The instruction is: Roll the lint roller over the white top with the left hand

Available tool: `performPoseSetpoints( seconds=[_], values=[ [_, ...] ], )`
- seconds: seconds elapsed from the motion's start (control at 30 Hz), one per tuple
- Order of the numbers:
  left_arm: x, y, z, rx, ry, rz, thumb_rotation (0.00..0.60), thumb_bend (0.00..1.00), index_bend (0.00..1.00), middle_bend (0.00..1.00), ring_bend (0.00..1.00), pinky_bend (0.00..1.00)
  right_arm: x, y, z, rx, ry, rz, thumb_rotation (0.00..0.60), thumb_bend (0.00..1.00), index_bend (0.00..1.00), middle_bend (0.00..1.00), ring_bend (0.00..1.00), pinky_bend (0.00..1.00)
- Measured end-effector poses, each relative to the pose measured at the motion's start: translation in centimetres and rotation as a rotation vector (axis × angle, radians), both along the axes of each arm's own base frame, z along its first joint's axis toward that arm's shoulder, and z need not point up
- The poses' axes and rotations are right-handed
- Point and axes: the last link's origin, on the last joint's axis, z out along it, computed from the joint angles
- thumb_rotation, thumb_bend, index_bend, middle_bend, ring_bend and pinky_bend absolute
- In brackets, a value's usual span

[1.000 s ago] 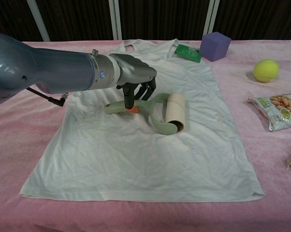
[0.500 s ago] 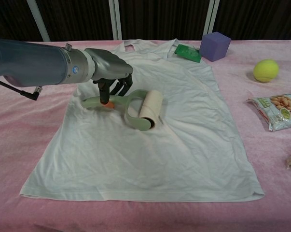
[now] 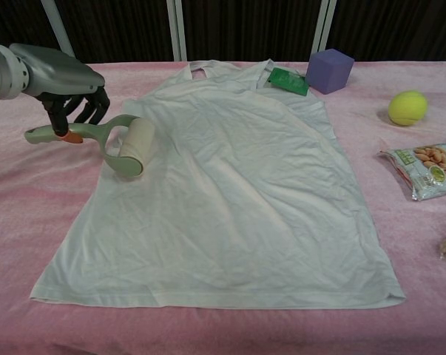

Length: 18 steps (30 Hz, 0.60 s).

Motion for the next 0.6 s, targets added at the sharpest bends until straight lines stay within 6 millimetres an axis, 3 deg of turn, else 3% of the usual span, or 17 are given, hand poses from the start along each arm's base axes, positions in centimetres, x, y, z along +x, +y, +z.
performPoseSetpoints(
  seconds=[0.3,0.4,0.6],
  values=[
    [-5.4,-1.6,4.0,0.075,-0.144,0.048,0.6,0.47,0.68,0.65,0.52,0.65,0.0,0.0,-0.1,0.002,0.005,-0.005,0.6,0.29,0.03,0.0,0.17,0.15],
    [-8.2,-2.5,5.2,0.087,-0.171,0.059,0.6,0.47,0.68,0.65,0.52,0.65,0.0,0.0,-0.1,-0.001,0.008,-0.005,0.6,0.29,0.03,0.0,0.17,0.15],
    [-12.2,-3.0,6.7,0.103,-0.182,0.075,0.6,0.47,0.68,0.65,0.51,0.65,-0.1,0.0,0.0,-0.007,0.013,-0.012,0.6,0.29,0.03,0.0,0.17,0.15]
  ],
)
